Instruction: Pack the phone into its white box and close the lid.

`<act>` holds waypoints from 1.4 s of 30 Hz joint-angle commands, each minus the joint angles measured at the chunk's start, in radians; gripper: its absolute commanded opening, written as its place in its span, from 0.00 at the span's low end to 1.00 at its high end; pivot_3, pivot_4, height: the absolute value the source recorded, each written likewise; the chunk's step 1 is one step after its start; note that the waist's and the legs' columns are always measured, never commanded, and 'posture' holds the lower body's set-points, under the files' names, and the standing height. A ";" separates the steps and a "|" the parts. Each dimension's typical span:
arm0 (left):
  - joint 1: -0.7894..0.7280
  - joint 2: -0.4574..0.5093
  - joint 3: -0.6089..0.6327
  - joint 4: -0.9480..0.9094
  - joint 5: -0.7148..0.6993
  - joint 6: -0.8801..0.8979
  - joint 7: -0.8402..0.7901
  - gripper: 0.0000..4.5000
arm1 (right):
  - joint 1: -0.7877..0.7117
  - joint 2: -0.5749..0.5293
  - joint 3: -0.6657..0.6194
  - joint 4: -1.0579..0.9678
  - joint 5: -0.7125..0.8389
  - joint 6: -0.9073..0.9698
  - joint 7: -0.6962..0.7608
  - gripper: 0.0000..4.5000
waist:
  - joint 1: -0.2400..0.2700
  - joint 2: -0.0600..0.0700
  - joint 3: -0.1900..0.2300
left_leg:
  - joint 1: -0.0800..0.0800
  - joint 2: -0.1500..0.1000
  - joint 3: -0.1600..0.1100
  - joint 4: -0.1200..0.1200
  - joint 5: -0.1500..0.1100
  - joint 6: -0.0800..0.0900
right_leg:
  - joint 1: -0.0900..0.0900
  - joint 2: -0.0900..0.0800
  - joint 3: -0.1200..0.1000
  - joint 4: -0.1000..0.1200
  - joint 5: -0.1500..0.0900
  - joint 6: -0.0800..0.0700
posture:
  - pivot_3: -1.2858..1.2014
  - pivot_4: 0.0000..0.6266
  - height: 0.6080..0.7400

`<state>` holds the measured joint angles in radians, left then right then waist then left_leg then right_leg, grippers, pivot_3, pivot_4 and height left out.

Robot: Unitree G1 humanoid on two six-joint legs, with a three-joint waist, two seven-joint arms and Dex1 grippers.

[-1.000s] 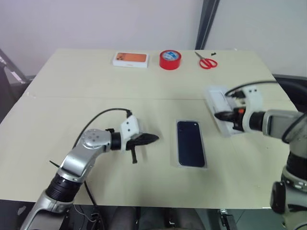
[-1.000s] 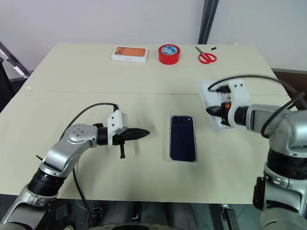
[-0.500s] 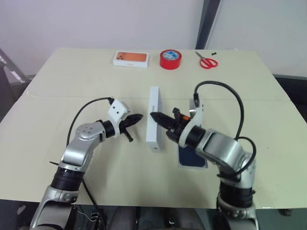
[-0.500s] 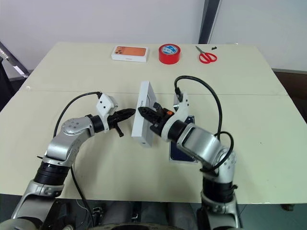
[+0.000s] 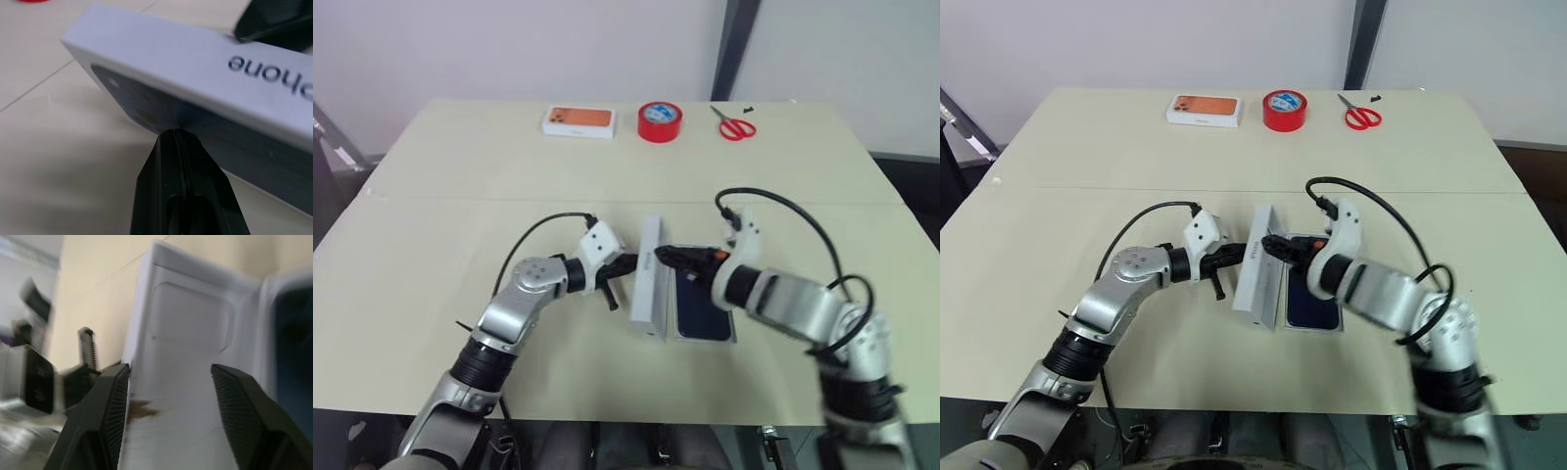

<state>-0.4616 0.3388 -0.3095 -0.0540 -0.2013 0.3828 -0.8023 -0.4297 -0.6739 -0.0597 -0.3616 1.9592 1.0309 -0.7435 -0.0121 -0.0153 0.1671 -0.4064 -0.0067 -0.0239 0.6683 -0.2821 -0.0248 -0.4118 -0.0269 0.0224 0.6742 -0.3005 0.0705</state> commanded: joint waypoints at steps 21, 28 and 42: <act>-0.062 0.086 0.038 -0.177 -0.046 0.339 -0.007 0.00 | 0.012 -0.642 0.253 -0.169 -1.274 -0.170 1.274 0.01 | -0.002 0.000 -0.001 | 0.000 0.001 -0.001 -0.001 -0.001 0.001 | 0.001 0.001 0.000 -0.004 0.000 0.000 | 0.52 0.24 1.00; -0.102 0.098 -0.065 -0.190 -0.041 0.527 0.001 0.00 | 0.074 -0.602 0.281 -0.215 -1.433 -0.222 1.380 0.01 | 0.006 0.000 0.000 | 0.000 0.000 -0.001 0.000 -0.001 0.001 | 0.002 0.000 -0.001 -0.005 0.000 0.000 | 0.52 0.24 1.00; -0.166 -0.083 -0.102 -0.085 -0.056 0.488 0.022 0.00 | 0.136 -0.545 0.240 -0.236 -1.572 -0.191 1.453 0.01 | 0.004 0.000 0.000 | 0.001 0.000 -0.001 0.000 -0.001 0.001 | 0.002 0.000 0.000 -0.004 0.000 0.000 | 0.52 0.24 1.00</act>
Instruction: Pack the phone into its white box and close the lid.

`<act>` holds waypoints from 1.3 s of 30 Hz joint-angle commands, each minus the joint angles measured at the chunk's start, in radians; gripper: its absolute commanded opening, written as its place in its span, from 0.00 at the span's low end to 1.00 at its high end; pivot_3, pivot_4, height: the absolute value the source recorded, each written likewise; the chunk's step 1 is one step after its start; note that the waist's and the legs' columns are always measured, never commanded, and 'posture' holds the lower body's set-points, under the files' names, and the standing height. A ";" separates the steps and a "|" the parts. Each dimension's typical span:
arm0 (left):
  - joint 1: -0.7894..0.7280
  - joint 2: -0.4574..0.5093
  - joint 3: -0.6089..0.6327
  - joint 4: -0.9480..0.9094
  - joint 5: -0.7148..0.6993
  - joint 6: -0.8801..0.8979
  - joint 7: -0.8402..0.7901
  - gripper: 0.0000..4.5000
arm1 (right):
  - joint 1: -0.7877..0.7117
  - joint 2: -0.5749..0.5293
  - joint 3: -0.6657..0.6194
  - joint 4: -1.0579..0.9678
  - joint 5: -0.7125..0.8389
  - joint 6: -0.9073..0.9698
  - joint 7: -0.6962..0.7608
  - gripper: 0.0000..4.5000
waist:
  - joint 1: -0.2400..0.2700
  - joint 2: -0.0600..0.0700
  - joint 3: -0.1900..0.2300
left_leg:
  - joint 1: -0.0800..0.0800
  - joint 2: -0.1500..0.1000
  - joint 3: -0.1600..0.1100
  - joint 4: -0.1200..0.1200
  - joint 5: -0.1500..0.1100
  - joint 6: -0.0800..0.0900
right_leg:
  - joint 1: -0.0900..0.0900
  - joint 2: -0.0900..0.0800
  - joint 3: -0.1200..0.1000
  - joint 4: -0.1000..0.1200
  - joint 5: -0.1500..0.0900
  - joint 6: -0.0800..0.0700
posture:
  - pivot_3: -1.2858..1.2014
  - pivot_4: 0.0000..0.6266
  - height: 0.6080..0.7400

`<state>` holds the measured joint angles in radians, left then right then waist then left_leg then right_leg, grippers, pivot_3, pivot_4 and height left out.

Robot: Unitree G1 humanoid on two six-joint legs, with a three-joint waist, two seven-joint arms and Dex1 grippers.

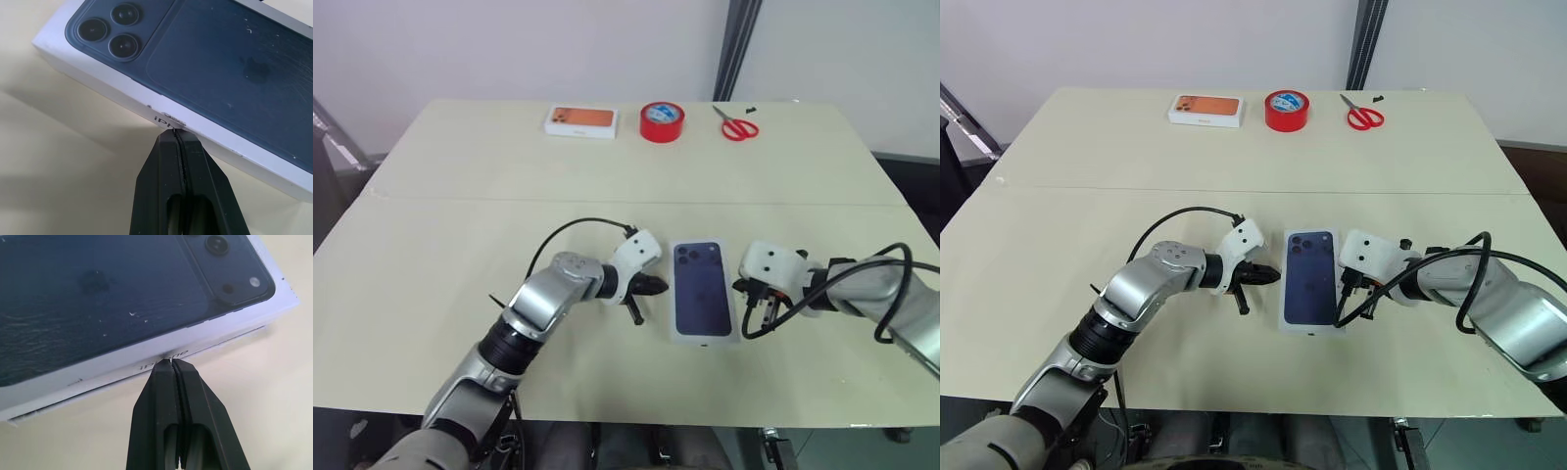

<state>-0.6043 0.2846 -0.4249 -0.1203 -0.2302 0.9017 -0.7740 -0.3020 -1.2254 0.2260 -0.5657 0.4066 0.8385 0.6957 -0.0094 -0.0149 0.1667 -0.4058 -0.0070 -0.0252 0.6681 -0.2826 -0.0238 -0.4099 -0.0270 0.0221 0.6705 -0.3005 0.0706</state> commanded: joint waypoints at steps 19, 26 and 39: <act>-0.021 -0.016 -0.006 -0.016 -0.009 -0.054 -0.025 0.00 | 0.074 0.026 -0.089 -0.033 -0.103 0.002 0.073 0.01 | 0.001 0.000 0.000 | 0.000 0.000 0.000 0.000 0.000 0.000 | 0.000 0.000 0.000 0.000 0.000 0.000 | 0.52 0.24 1.00; -0.072 -0.070 0.167 0.001 -0.116 -0.049 -0.005 0.00 | 0.167 0.023 -0.319 -0.018 0.001 -0.054 0.206 0.01 | 0.004 0.000 0.000 | 0.000 0.000 0.000 0.000 0.000 0.000 | 0.000 0.000 0.000 0.000 0.000 0.000 | 0.52 0.24 1.00; -0.188 -0.122 -0.098 0.250 0.076 -0.107 -0.001 0.00 | 0.344 0.060 -0.243 -0.136 -0.012 -0.024 0.185 0.01 | 0.022 0.000 0.000 | 0.001 -0.001 0.000 0.001 0.000 0.000 | 0.002 0.000 0.000 0.000 0.000 0.000 | 0.52 0.24 1.00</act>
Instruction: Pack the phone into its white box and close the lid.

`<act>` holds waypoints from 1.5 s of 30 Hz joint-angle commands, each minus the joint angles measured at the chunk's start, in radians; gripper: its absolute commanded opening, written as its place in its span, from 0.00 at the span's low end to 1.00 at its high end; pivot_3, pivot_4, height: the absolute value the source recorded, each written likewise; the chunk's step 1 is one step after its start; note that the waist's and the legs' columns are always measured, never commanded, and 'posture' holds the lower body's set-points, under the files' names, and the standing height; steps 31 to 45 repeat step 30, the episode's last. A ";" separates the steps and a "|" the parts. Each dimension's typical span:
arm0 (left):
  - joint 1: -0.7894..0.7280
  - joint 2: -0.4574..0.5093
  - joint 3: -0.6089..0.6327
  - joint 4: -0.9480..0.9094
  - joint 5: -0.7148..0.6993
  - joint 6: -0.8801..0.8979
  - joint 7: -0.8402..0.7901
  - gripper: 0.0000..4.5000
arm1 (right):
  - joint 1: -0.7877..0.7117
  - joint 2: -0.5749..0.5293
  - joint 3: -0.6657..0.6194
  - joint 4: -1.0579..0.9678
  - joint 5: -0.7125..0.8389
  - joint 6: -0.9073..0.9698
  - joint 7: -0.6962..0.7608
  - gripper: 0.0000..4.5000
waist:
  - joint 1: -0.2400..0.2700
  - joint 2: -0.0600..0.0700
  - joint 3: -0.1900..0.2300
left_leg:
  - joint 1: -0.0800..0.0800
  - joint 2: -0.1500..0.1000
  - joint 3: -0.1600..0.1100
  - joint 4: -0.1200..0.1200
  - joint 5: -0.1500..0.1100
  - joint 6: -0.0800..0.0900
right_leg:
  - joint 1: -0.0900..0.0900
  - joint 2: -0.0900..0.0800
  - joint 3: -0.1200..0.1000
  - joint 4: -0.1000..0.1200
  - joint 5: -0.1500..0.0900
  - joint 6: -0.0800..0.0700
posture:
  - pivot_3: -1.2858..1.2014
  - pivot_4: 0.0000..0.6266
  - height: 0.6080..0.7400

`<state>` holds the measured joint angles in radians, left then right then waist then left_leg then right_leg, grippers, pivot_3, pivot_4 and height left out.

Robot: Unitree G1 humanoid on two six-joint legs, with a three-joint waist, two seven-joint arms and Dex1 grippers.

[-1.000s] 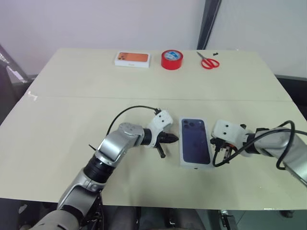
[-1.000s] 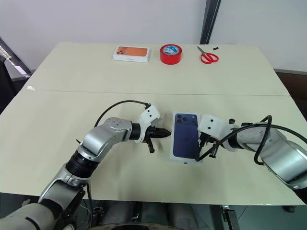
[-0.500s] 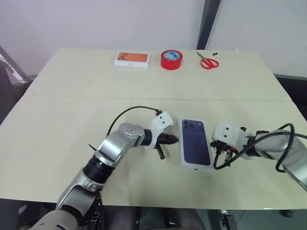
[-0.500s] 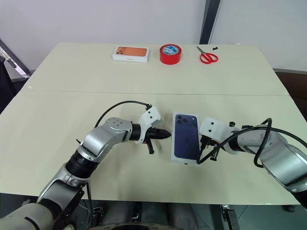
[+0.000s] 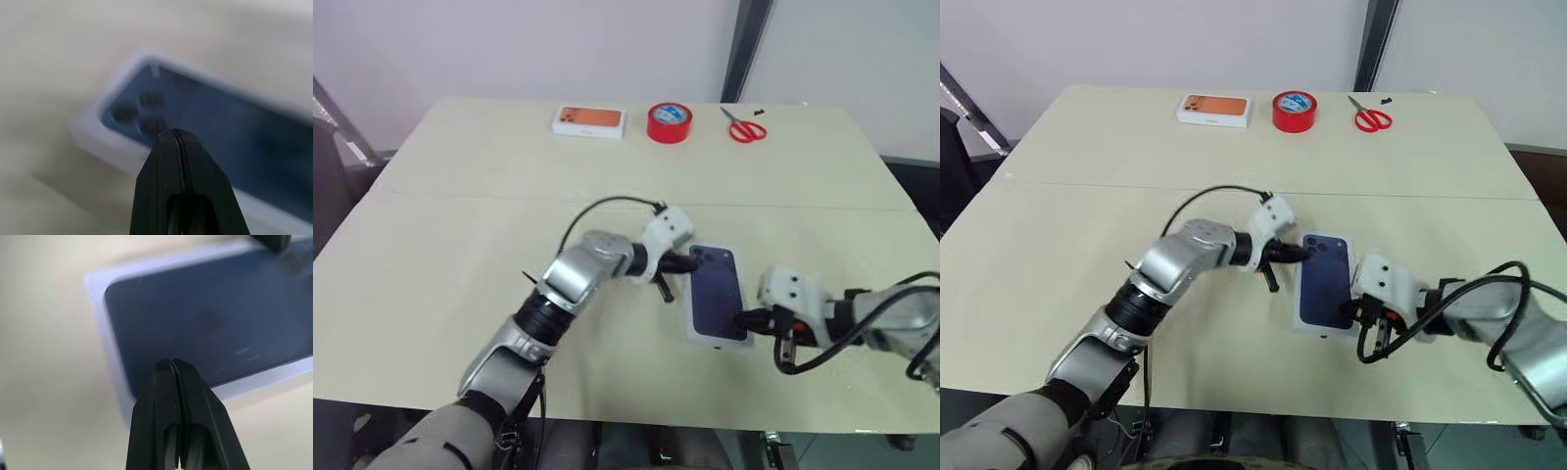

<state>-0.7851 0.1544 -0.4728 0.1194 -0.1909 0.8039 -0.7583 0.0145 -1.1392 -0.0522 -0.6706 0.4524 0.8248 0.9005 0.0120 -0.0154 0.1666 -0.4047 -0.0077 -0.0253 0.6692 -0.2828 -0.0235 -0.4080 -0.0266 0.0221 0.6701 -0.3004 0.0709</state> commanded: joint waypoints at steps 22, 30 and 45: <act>0.488 0.367 0.624 -0.461 -0.128 -0.104 0.089 0.00 | -0.415 0.280 -0.135 0.601 -0.028 -0.226 -0.048 0.01 | -0.013 0.000 -0.001 | 0.011 0.000 0.002 -0.003 0.000 0.000 | 0.009 -0.002 0.001 -0.002 0.000 0.000 | 0.52 0.24 1.00; 0.569 0.382 0.685 -0.456 -0.140 -0.152 0.127 0.00 | -0.401 0.299 -0.096 0.606 -0.013 -0.257 0.032 0.01 | -0.005 0.001 -0.001 | 0.010 0.000 0.002 -0.004 0.000 0.000 | 0.009 -0.002 0.002 -0.003 0.000 0.000 | 0.52 0.24 1.00; 0.569 0.382 0.685 -0.456 -0.140 -0.152 0.127 0.00 | -0.401 0.299 -0.096 0.606 -0.013 -0.257 0.032 0.01 | -0.005 0.001 -0.001 | 0.010 0.000 0.002 -0.004 0.000 0.000 | 0.009 -0.002 0.002 -0.003 0.000 0.000 | 0.52 0.24 1.00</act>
